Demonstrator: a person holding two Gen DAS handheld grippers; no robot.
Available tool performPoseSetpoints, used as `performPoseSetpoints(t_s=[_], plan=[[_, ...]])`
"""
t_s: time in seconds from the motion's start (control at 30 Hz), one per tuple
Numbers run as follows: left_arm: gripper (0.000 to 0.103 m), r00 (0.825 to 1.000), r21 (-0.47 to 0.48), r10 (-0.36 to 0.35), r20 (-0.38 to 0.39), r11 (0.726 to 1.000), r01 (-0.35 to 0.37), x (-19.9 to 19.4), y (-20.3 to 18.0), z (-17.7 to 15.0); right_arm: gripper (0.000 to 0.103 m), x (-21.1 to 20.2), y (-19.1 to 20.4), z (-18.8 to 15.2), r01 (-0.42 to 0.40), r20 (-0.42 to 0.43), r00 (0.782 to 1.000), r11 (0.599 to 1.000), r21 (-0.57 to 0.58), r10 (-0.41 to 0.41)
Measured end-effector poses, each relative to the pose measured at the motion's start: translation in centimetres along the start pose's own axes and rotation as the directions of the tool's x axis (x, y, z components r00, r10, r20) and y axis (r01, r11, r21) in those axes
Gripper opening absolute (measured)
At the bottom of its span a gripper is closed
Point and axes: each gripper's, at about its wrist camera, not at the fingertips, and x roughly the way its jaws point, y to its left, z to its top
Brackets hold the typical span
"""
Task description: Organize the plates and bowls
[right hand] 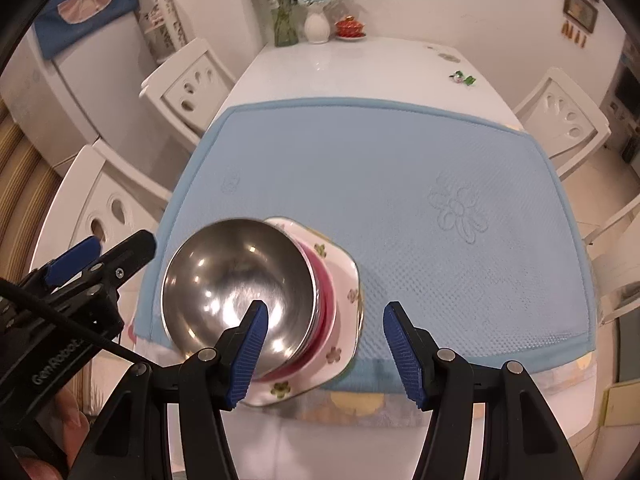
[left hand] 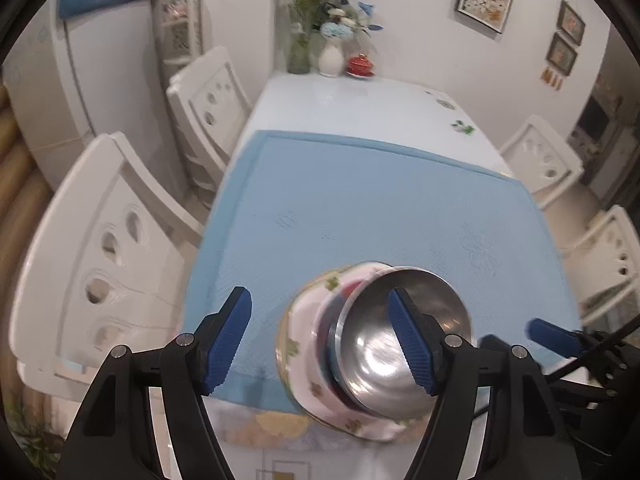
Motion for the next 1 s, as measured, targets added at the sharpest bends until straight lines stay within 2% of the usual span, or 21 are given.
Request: performPoseSetpoints(t_s=[0.07, 0.1, 0.2, 0.37, 0.5, 0.6, 0.7, 1.0], plan=[[0.070, 0.997, 0.036, 0.060, 0.046, 0.997, -0.062, -0.3, -0.5, 0.2, 0.058, 0.1, -0.1, 0.2, 0.001, 0.009, 1.000, 1.000, 0.018, -0.001], [0.071, 0.997, 0.048, 0.066, 0.050, 0.997, -0.068, -0.3, -0.6, 0.3, 0.058, 0.3, -0.1, 0.4, 0.002, 0.007, 1.000, 1.000, 0.026, -0.003], [0.071, 0.998, 0.072, 0.049, 0.046, 0.996, -0.052, 0.0, -0.9, 0.8, 0.058, 0.9, -0.1, 0.6, 0.008, -0.006, 1.000, 0.999, 0.049, -0.008], [0.071, 0.999, 0.057, 0.004, 0.039, 0.998, -0.006, 0.8, -0.5, 1.4, 0.058, 1.3, 0.0, 0.4, 0.041, -0.020, 0.999, 0.998, 0.050, -0.040], [0.071, 0.995, 0.130, 0.044, 0.090, 0.990, -0.056, 0.8, -1.3, 1.2, 0.058, 1.2, -0.2, 0.5, 0.057, -0.017, 0.998, 0.996, 0.070, -0.056], [0.071, 0.995, 0.169, 0.066, 0.078, 0.983, -0.078, 1.0, -2.0, 0.9, 0.058, 1.3, -0.3, 0.5, 0.062, -0.024, 0.998, 0.995, 0.074, -0.061], [0.071, 0.998, 0.161, 0.033, 0.050, 0.986, -0.041, 1.3, -2.0, 0.9, 0.058, 1.5, -0.2, 0.6, 0.059, -0.031, 0.998, 0.996, 0.066, -0.057], [0.071, 0.997, 0.117, 0.074, 0.024, 0.990, -0.077, 1.4, -1.2, 0.9, 0.058, 2.0, 0.1, 1.1, 0.039, -0.037, 0.999, 0.999, 0.021, -0.038]])
